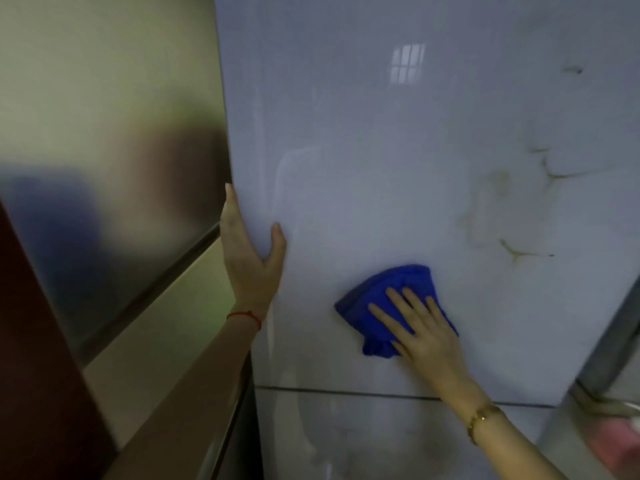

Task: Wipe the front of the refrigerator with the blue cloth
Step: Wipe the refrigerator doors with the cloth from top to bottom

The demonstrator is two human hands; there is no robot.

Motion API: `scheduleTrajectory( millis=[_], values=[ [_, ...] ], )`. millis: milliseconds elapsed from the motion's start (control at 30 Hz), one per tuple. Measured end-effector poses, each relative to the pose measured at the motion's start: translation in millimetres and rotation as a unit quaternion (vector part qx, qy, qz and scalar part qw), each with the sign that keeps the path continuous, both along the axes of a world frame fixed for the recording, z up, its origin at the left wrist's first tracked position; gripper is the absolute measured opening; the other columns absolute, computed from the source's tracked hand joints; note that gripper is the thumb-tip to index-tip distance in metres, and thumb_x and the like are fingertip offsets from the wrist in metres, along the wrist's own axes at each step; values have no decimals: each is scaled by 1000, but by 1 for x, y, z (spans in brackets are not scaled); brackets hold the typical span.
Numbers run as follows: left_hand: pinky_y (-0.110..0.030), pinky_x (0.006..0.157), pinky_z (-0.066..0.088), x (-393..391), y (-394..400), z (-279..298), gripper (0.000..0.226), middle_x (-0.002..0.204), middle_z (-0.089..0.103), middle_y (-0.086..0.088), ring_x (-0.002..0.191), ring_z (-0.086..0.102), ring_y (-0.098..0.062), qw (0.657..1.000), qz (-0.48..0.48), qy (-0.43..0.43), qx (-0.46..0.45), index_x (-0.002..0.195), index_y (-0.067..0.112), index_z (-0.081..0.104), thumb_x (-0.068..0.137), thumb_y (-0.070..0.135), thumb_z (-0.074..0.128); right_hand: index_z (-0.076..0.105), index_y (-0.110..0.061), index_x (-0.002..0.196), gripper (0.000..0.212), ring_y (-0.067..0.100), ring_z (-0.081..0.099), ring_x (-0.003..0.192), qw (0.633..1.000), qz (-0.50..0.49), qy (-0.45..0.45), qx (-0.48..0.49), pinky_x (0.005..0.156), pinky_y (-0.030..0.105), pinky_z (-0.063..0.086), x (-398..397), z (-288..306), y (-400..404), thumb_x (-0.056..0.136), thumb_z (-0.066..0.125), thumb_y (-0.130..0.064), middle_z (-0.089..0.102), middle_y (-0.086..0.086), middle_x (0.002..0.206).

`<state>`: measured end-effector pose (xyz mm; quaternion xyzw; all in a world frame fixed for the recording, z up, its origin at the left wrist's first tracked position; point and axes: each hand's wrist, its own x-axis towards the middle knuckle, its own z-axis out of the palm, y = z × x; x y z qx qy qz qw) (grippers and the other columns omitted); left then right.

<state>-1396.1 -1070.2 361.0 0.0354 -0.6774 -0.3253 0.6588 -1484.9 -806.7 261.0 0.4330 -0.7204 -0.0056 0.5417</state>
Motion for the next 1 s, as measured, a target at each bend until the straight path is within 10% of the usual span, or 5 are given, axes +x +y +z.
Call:
scheduleTrajectory(
  millis=[267, 467, 700, 1000],
  values=[
    [-36, 118, 34, 2, 5, 5, 74, 155, 33, -11, 144, 35, -22, 1000, 5, -12, 25, 153, 7, 20, 92, 20, 60, 39, -18, 146, 47, 34, 17, 148, 956, 45, -38, -288, 123, 46, 3, 2, 202, -44, 101, 45, -25, 25, 15, 157],
    [-33, 118, 35, 4, 6, 13, 76, 155, 33, -6, 143, 36, -16, 999, -6, -16, 31, 154, 10, 19, 92, 27, 61, 37, -24, 146, 58, 27, 22, 147, 999, 29, 5, -45, 123, 38, 8, 8, 103, -38, 92, 59, -25, 30, 7, 155],
    [-30, 120, 30, 2, 6, 38, 76, 157, 31, -2, 145, 32, -12, 1000, -1, 3, 24, 154, 13, 18, 93, 27, 60, 38, -19, 147, 48, 32, 17, 148, 952, 39, -35, -302, 123, 46, 6, 2, 238, -31, 100, 44, -22, 25, 17, 157],
    [-33, 121, 30, -5, 4, 45, 77, 156, 29, 6, 146, 31, -11, 1000, 0, 11, 24, 155, 16, 16, 93, 31, 59, 38, -23, 146, 51, 26, 21, 148, 992, 38, -17, -123, 124, 39, 10, 4, 149, -23, 96, 49, -25, 28, 9, 157]
  ],
)
